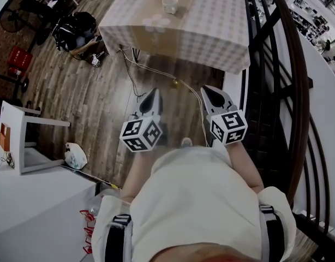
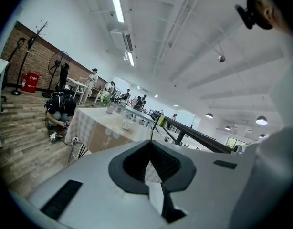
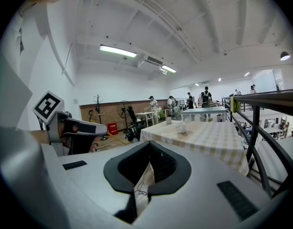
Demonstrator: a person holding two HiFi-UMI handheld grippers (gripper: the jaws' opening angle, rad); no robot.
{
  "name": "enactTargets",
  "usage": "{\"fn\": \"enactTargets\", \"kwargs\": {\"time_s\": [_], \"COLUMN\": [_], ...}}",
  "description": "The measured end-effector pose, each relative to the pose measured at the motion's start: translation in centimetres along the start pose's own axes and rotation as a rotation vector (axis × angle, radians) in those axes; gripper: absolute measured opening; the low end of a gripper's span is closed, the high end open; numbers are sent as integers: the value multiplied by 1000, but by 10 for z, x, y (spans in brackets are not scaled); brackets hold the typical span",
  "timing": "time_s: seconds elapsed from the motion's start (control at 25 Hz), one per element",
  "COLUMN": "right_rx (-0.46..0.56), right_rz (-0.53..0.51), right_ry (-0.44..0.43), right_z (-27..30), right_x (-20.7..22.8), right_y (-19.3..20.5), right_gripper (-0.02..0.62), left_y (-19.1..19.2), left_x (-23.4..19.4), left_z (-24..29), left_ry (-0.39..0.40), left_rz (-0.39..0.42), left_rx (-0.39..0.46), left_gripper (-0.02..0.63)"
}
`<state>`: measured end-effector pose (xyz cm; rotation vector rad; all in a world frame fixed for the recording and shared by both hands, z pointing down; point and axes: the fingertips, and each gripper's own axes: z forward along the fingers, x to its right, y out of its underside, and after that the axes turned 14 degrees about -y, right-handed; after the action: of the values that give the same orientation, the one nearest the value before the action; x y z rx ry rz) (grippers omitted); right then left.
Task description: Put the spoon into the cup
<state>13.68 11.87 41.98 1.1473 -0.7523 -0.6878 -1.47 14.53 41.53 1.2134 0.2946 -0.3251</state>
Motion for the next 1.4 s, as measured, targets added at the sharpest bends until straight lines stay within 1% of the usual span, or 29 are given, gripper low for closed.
{"fn": "enactTargets", "kwargs": {"time_s": [0.24,0.56,0.68,0.8,1.0,1.08,1.24,1.4], "right_rx": [-1,-8,-9,-11,-3,-6,-8,-15], "right_rz": [-5,14,33,29,19,13,16,13], "right_ry": [-4,-14,-8,1,37,45,57,60], "right_z": [6,18,23,33,53,59,81,115], "right_x": [21,35,46,56,54,62,90,100], "right_y": [-2,-2,-1,-3,-5,-10,-31,-45], "right_gripper": [0,0,0,0,0,0,0,0], "left_y": [-2,-8,-9,-13,-18,-24,-49,-70], "left_x": [5,5,6,5,-11,-10,-5,-18], "left_z": [18,38,51,65,80,91,129,156], "left_ry": [-8,-10,-10,-2,32,41,55,69], "left_rz": [-5,-7,-2,3,13,13,19,19], "left_rx": [5,-6,-15,-21,-27,-25,-30,-32], "left_gripper": [5,5,5,5,5,5,5,5]}}
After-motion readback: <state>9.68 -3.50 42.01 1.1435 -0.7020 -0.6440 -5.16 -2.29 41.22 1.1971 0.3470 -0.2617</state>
